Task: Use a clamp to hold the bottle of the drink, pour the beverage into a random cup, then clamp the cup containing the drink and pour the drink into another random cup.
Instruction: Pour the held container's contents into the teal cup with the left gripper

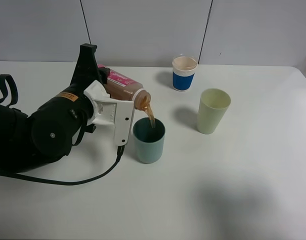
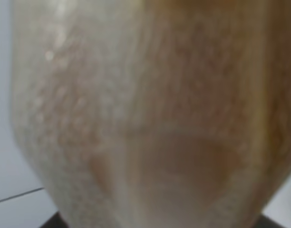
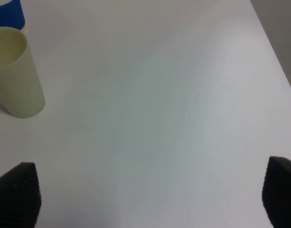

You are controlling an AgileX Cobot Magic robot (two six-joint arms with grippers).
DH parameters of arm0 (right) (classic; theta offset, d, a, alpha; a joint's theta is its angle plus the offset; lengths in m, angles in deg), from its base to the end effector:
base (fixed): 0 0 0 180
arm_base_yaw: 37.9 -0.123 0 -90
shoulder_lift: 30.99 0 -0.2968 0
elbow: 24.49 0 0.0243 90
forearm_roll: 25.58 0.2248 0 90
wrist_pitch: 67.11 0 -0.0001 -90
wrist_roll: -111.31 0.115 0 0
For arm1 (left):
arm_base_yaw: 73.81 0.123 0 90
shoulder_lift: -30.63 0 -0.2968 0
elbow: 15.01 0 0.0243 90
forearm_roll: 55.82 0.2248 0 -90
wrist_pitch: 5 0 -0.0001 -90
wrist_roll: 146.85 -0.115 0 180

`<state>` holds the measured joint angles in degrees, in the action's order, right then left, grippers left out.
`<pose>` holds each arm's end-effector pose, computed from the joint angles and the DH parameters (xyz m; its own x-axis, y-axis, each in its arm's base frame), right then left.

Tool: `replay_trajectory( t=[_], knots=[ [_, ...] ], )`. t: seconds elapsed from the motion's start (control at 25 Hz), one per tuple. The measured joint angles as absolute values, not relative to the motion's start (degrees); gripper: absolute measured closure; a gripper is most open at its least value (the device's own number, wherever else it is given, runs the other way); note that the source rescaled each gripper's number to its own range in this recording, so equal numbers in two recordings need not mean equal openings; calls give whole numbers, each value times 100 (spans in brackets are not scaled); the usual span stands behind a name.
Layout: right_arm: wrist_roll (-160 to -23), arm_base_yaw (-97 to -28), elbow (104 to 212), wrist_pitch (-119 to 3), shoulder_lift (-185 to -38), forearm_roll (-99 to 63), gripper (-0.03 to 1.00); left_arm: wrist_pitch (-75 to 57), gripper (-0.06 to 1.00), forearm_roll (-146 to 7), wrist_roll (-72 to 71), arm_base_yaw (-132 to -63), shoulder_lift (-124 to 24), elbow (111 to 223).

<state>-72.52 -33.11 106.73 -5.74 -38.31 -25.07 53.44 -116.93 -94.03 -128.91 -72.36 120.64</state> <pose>-0.0192 0.0025 0.2532 -0.4635 -0.0239 -0.8857 0.0477 0.9975 -0.0519 0.2310 -0.1813 0.2109 0.1214 0.9827 0.1395 0.2023 -0.1621 0.9658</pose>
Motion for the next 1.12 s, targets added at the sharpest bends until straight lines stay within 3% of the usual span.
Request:
replay_trajectory(
  t=[1.12],
  knots=[
    [-7252, -3311, 10673, -574, -3831, -2507, 21, 5384, 88, -11653, -9820, -12891, -7236, 12064]
  ],
)
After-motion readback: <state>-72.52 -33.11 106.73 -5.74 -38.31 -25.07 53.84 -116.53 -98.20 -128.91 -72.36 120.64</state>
